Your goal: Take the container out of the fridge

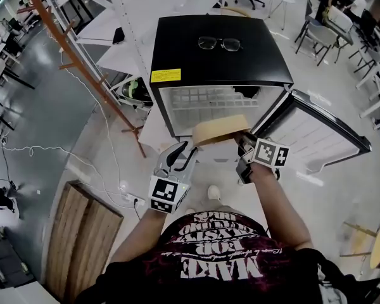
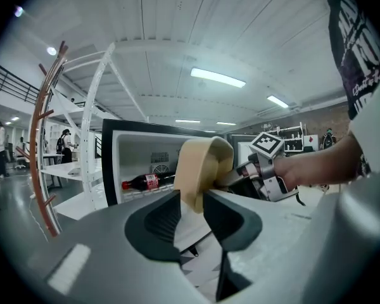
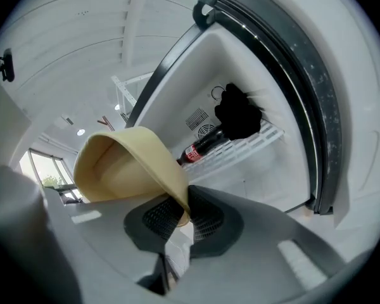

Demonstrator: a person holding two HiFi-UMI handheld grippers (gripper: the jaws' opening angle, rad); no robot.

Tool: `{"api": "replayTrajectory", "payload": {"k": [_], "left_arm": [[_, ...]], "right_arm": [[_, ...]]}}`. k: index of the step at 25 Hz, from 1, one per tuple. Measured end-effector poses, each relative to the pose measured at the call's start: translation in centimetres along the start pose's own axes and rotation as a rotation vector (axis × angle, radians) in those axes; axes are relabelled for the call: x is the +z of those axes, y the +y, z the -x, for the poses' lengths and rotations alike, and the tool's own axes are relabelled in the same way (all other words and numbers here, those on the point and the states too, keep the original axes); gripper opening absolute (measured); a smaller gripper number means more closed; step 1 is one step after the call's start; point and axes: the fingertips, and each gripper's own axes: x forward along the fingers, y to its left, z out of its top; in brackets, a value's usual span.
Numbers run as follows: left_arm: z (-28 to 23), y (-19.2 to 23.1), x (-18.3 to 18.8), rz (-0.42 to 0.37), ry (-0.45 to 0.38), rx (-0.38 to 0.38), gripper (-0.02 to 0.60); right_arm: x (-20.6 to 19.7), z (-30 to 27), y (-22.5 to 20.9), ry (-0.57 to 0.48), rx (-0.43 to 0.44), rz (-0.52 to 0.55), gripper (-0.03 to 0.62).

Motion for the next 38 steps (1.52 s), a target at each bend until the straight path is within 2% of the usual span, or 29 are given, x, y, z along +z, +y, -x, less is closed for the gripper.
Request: {"api": "replayTrajectory", "payload": {"k": [8, 14, 26, 38], "left_arm": [[-0.3, 0.0, 0.6, -0.013, -0.002, -0.008, 0.109], [-0.2, 0.4, 1.6, 0.002, -0.008, 0.002, 0.096], [0.3, 1.6, 3.8, 0.042, -0.053, 0.033, 0.06], [1.1, 2.1, 7.2, 0.009, -0.106, 0.043, 0.055]], "right_arm": [[0.9, 1.1, 3.4, -0.016, 0.067, 0.011, 0.046], [1.7, 2.1, 4.4, -0.035, 0.045, 0.104, 0.048], [1.8, 3.8, 6.7, -0.066, -0.009, 0.386, 0.071], [4.3, 5.3, 10.0, -0.121, -0.021, 0.626, 0.081]]}}
